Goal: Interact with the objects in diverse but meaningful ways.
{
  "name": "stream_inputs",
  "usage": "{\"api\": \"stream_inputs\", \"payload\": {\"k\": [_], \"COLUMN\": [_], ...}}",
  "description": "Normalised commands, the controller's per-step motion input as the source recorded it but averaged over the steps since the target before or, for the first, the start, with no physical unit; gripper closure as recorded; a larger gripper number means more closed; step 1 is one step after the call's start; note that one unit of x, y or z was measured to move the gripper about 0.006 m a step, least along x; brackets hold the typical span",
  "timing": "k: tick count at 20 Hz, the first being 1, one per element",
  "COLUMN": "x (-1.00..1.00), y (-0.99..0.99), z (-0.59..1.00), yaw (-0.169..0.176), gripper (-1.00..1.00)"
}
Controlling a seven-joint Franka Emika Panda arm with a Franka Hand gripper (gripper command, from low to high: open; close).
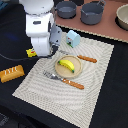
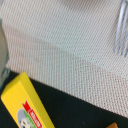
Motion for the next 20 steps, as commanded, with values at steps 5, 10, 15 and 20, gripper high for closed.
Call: {"api": "stream_inputs", "payload": {"k": [5,10,15,20], "x": [0.81,0.70,0.63,0.67], "y": [0.00,0.04,0.12,0.21], "z": [0.16,0.00,0.00,0.02], "yaw": [-0.078,-0.065,-0.057,-0.082], "gripper": [-1.00,-1.00,-1.00,-1.00]}}
